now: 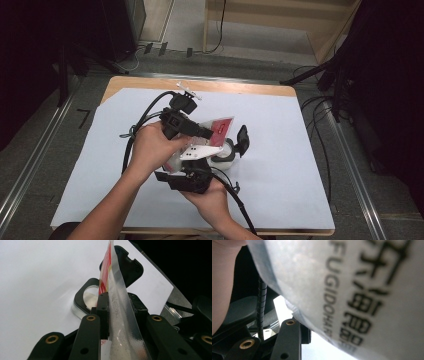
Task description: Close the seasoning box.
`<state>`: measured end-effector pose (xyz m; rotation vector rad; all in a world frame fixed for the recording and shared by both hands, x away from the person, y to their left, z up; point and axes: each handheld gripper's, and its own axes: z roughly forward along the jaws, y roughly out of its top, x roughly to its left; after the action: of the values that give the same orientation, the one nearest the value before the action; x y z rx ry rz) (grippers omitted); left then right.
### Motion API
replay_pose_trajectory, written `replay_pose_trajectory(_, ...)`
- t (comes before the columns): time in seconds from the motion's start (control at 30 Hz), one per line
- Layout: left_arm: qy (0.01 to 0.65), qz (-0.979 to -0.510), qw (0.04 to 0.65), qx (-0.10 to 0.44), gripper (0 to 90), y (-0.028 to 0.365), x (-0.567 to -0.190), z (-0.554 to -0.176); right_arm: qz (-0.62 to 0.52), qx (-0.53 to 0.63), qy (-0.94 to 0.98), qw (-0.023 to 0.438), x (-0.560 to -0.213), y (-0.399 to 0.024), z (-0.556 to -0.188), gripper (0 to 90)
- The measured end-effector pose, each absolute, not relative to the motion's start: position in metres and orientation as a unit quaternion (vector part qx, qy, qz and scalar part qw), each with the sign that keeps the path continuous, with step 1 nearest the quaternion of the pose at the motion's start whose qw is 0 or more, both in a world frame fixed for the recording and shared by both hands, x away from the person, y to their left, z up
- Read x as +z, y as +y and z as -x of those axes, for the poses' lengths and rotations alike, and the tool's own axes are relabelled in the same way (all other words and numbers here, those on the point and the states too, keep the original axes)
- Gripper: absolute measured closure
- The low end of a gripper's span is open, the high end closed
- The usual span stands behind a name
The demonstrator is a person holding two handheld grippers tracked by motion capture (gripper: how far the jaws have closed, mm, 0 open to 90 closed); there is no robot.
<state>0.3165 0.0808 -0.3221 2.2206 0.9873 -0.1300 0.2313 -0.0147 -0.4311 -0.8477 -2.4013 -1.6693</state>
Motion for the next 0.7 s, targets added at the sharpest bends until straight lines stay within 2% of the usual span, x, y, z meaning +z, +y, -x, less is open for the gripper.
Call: replay_pose_trajectory(0.7,0.380,-0.855,0.351,-0.032,75.6,0.0811,-0.3221,-0.3115,0.255,-0.536,-0.804,0.038,-0.4321,-0.0138,-0.2306,63.7)
